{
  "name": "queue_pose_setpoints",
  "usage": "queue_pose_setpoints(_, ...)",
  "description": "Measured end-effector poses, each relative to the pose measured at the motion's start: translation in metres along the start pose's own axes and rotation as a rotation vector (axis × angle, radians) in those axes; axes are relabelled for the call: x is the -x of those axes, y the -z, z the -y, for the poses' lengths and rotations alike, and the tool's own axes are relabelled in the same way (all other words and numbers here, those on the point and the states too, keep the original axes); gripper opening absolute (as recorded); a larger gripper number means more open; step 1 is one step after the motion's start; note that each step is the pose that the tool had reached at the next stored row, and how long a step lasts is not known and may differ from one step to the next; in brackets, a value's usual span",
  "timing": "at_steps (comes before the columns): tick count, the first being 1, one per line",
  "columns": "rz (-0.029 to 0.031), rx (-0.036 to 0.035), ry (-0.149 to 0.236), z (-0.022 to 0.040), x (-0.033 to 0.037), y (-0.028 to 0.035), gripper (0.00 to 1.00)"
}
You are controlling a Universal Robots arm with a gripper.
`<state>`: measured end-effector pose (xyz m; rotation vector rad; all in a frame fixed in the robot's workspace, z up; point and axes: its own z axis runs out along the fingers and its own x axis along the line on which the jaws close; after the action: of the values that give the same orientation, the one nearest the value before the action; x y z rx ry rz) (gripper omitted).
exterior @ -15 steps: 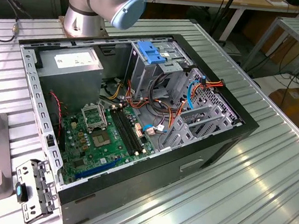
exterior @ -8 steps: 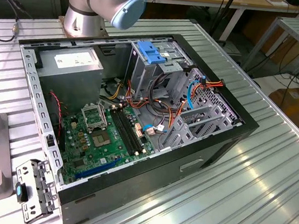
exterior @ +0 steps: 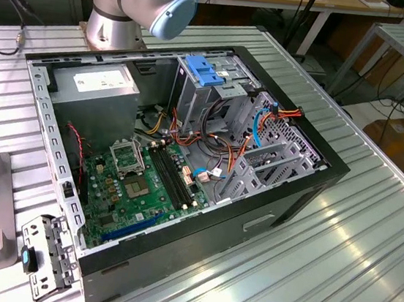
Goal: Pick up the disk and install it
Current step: 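Pick up the disk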
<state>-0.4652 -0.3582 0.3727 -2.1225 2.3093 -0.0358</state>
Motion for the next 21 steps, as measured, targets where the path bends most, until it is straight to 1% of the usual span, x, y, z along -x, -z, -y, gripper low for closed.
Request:
queue_pose_setpoints(13, 0.001, 0.0, 0.0, 0.0002, -0.0001, 0.0099, 0.36)
queue_pose_setpoints(17, 0.0011, -0.0001, 0.0, 0.0003, -0.0002, 0.0165, 0.36)
queue_pose_setpoints(21, 0.001, 0.0, 0.0, 0.0004, -0.0002, 0.0186, 0.36)
